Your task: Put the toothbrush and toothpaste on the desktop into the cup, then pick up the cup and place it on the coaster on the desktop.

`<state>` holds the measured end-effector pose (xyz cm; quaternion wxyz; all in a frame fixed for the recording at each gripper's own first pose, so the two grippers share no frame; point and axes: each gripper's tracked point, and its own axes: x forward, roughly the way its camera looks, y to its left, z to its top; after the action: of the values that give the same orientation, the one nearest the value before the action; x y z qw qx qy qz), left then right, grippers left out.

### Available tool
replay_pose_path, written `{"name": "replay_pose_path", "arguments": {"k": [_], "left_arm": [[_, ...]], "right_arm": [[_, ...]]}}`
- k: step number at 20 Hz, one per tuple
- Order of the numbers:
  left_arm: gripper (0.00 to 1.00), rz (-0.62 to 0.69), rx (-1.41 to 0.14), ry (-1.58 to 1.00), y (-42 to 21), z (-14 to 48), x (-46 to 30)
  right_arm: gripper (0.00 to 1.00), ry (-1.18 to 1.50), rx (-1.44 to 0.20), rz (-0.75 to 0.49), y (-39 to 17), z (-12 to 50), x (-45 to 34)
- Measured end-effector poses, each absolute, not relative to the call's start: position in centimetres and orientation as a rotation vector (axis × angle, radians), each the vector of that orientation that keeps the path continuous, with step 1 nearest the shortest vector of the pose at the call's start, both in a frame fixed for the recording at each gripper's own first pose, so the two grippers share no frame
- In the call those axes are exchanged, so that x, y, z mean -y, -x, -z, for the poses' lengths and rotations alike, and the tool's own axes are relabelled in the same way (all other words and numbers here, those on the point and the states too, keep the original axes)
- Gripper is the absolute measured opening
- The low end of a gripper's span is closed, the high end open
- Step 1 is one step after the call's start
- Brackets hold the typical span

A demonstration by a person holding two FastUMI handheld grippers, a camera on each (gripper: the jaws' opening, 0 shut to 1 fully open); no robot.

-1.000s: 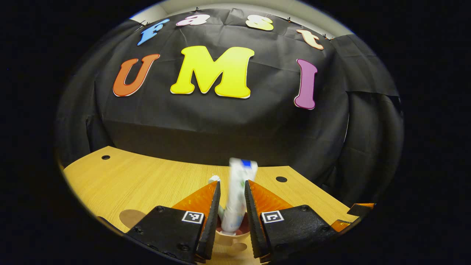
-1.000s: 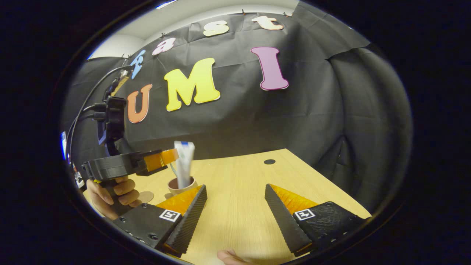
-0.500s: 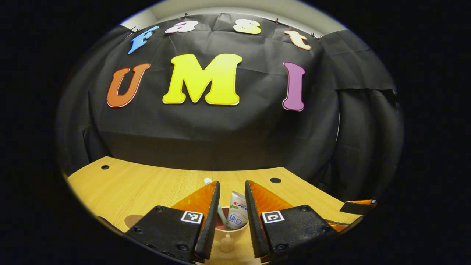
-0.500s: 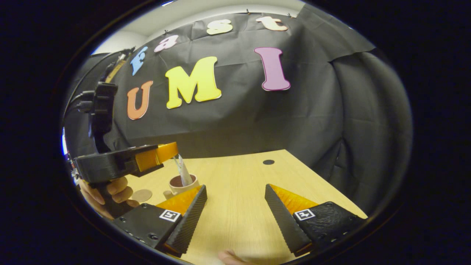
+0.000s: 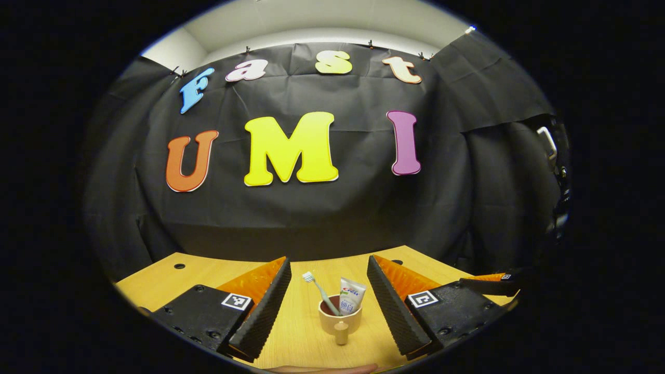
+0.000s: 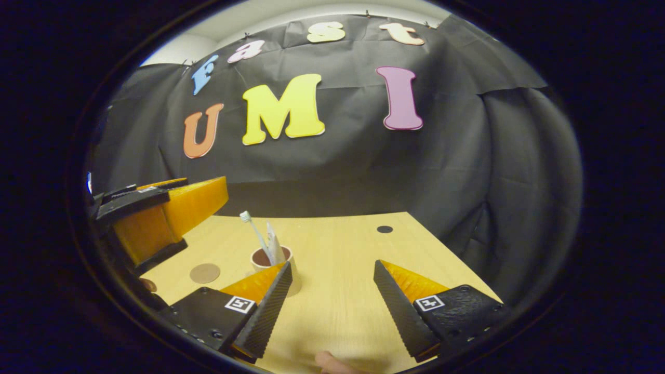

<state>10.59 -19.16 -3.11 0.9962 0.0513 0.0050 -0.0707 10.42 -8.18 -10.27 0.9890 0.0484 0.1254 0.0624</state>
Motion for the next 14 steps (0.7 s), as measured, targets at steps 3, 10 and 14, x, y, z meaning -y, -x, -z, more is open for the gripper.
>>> {"name": "replay_pose_path", "arguments": {"k": [3, 10, 14], "left_arm": [[0.95, 0.125, -0.022, -0.069, -8.9, 3.1, 16.8], [0.95, 0.024, -0.023, -0.023, -6.0, 3.6, 8.2], [0.96, -0.020, 0.015, -0.019, -4.3, 3.5, 4.7]], "right_arm": [[0.96, -0.065, -0.269, -0.143, -10.5, 9.9, 6.5], [0.96, -0.018, -0.357, -0.199, -12.0, 9.4, 1.4], [0.96, -0.010, -0.509, -0.226, -13.0, 11.0, -1.6]]}}
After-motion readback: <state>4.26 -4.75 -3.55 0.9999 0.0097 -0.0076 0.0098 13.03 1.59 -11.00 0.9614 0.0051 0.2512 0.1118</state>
